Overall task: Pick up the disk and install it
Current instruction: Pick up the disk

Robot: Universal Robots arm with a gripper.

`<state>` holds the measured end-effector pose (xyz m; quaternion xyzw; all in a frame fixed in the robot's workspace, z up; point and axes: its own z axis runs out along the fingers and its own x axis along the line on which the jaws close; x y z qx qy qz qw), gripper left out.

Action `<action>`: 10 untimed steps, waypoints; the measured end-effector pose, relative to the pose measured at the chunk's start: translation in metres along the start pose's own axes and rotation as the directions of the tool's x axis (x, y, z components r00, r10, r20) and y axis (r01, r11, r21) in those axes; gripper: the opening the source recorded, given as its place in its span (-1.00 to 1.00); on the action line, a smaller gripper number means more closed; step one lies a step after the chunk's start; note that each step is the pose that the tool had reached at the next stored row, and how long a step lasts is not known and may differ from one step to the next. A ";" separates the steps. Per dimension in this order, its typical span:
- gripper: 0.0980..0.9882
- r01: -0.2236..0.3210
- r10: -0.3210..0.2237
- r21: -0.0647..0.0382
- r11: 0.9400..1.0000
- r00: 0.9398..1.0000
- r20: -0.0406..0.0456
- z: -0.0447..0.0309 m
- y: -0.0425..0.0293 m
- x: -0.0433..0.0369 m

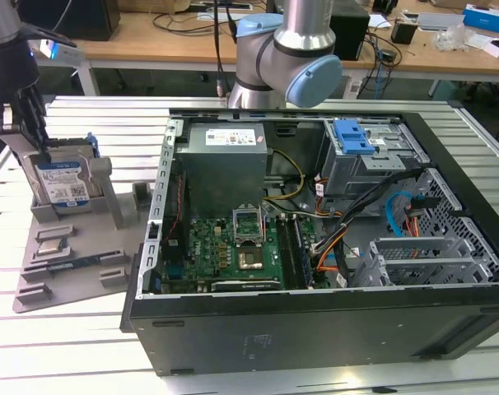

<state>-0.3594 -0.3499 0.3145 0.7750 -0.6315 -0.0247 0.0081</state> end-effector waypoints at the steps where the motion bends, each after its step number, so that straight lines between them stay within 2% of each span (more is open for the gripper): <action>1: -0.37 0.000 0.000 0.000 1.000 1.000 0.000 -0.0002 0.0000 0.0000; 10: -0.37 0.000 0.000 0.000 1.000 1.000 0.000 -0.0003 0.0000 0.0000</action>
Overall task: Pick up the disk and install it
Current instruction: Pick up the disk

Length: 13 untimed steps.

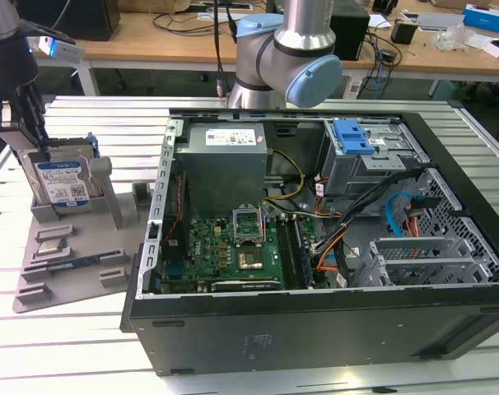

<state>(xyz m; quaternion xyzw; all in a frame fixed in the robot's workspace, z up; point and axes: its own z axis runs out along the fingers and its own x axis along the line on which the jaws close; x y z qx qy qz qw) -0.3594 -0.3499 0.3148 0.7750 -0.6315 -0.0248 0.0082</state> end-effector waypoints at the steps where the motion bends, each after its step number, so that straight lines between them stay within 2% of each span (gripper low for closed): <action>1: -0.34 0.000 0.000 0.000 1.000 1.000 0.000 0.0000 0.0000 0.0000; 2: -0.20 0.000 0.000 0.000 1.000 1.000 0.000 0.0000 0.0000 0.0000; 4: -0.20 0.000 0.000 0.000 1.000 1.000 0.000 0.0010 -0.0001 0.0000; 9: -0.20 0.025 -0.025 0.000 1.000 1.000 0.000 0.0109 -0.0006 -0.0008; 13: -0.20 0.043 -0.043 0.002 0.999 0.999 0.010 0.0159 0.0028 -0.0023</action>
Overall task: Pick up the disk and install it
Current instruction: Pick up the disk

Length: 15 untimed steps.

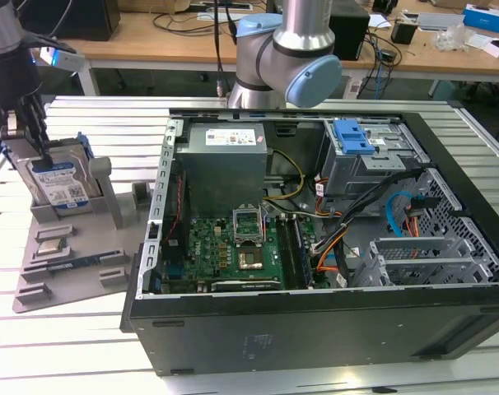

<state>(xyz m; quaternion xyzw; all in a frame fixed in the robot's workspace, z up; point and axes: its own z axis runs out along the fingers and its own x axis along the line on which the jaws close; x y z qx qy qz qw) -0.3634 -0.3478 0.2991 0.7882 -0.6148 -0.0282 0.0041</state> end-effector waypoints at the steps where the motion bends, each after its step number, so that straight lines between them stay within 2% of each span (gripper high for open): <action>1: -0.20 0.000 0.000 0.000 1.000 1.000 0.001 0.0021 0.0016 -0.0003; 6: -0.20 0.000 0.000 0.000 1.000 1.000 0.001 0.0031 0.0026 -0.0005; 9: -0.39 0.000 0.000 0.000 1.000 1.000 0.001 0.0032 0.0026 -0.0005; 15: -0.39 0.000 0.000 0.000 1.000 1.000 0.001 0.0034 0.0026 -0.0005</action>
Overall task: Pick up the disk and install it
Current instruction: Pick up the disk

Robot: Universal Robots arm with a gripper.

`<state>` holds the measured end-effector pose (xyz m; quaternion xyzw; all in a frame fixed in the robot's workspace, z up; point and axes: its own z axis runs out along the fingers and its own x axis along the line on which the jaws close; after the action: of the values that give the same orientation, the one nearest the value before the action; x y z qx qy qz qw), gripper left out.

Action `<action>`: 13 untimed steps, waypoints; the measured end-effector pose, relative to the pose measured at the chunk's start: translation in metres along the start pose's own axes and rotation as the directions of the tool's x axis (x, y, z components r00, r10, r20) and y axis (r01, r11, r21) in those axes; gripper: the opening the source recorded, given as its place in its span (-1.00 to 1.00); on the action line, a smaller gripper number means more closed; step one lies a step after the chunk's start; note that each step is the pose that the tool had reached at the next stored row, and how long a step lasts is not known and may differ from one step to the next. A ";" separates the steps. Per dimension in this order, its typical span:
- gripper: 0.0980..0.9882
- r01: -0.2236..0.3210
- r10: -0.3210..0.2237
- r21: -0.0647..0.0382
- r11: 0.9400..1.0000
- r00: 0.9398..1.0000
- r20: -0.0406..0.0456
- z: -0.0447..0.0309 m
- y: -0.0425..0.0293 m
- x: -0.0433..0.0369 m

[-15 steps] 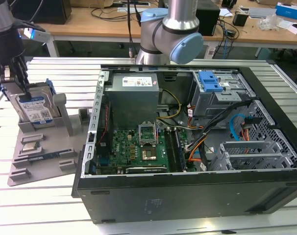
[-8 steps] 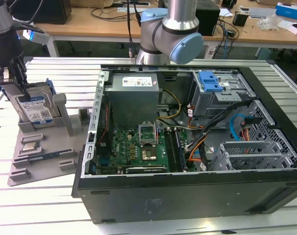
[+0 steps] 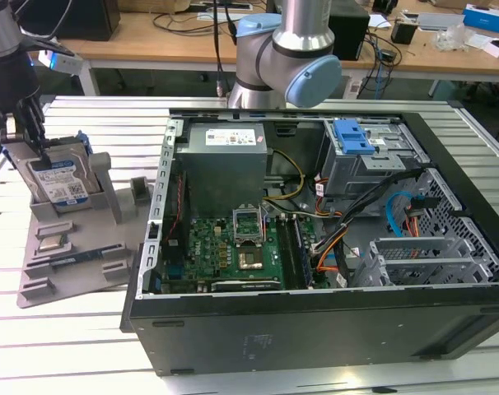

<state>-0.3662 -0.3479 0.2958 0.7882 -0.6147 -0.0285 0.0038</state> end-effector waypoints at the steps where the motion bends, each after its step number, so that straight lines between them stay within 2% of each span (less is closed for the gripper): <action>1: -0.39 0.000 0.000 0.000 1.000 1.000 0.000 0.0000 0.0000 0.0000; 7: -0.39 0.000 0.000 0.000 1.000 1.000 0.000 -0.0001 0.0000 0.0000; 9: -0.39 0.000 0.000 0.000 1.000 1.000 0.000 -0.0052 0.0002 -0.0002; 10: -0.39 0.000 0.000 0.000 1.000 1.000 0.000 -0.0112 0.0003 -0.0008; 12: -0.39 0.000 0.000 0.000 1.000 1.000 0.000 -0.0157 0.0005 -0.0012; 13: -0.39 0.000 0.000 0.000 1.000 1.000 0.000 -0.0204 0.0006 -0.0015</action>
<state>-0.3662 -0.3471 0.3163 0.7882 -0.6147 -0.0285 0.0038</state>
